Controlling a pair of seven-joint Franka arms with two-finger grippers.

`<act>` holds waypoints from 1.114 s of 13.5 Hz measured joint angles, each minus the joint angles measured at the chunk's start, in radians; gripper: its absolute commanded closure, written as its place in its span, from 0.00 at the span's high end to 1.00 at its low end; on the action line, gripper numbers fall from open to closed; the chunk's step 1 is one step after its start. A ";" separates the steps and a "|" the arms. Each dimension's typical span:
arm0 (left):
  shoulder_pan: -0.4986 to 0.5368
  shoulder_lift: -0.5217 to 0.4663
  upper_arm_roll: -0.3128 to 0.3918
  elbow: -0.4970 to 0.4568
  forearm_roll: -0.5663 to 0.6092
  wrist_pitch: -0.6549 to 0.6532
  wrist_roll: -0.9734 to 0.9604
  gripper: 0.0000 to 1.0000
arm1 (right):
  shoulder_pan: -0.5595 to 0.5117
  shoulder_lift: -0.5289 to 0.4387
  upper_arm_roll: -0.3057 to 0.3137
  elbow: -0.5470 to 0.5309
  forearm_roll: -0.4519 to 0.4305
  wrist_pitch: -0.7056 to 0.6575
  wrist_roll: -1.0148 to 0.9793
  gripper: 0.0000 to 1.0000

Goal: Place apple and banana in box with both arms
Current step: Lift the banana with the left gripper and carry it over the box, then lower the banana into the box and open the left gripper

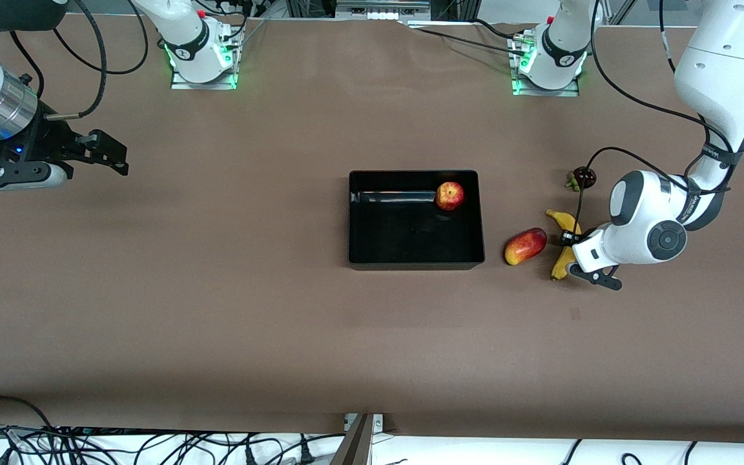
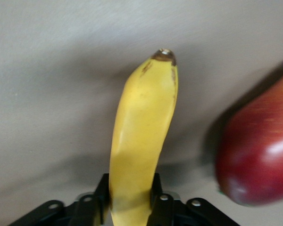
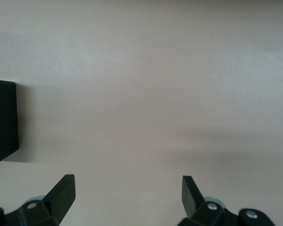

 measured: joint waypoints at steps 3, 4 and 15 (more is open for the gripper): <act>-0.002 -0.054 -0.101 0.097 0.000 -0.170 -0.095 0.00 | 0.000 0.000 0.000 0.000 0.000 0.000 0.000 1.00; -0.009 -0.066 -0.147 0.145 -0.001 -0.242 -0.146 0.00 | 0.000 0.000 0.000 0.000 0.000 0.000 0.000 1.00; -0.476 0.025 -0.196 0.305 -0.067 -0.178 -0.950 0.00 | 0.000 0.000 0.000 0.000 0.000 -0.002 0.000 1.00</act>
